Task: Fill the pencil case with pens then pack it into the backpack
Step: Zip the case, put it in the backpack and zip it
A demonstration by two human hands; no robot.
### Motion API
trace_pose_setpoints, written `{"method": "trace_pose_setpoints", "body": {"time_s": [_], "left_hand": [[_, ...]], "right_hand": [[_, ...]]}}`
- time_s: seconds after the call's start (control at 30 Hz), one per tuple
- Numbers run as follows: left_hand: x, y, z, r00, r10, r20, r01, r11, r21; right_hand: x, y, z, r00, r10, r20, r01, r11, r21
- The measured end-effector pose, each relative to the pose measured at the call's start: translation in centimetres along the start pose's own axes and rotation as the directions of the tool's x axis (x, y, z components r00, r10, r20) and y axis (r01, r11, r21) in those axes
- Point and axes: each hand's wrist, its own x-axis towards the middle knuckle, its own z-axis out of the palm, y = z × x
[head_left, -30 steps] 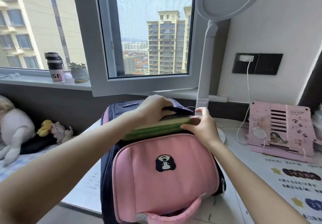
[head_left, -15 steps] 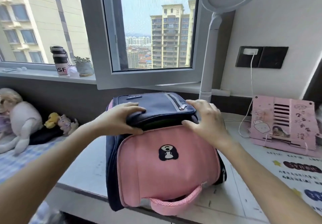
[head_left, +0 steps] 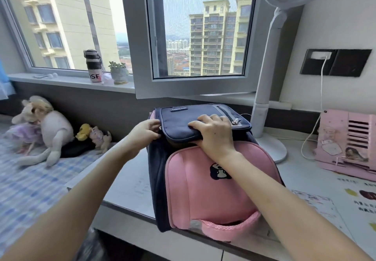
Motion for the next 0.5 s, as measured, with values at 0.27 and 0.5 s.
{"method": "trace_pose_setpoints", "body": {"time_s": [0.27, 0.5], "left_hand": [[1.2, -0.6, -0.5, 0.969, 0.183, -0.168, -0.083, 0.876, 0.475], [1.9, 0.1, -0.7, 0.946, 0.315, -0.075, -0.182, 0.709, 0.681]], "right_hand": [[-0.6, -0.8, -0.2, 0.992, 0.121, -0.023, -0.117, 0.985, 0.123], [-2.6, -1.4, -1.7, 0.997, -0.027, 0.067, 0.007, 0.960, 0.279]]}}
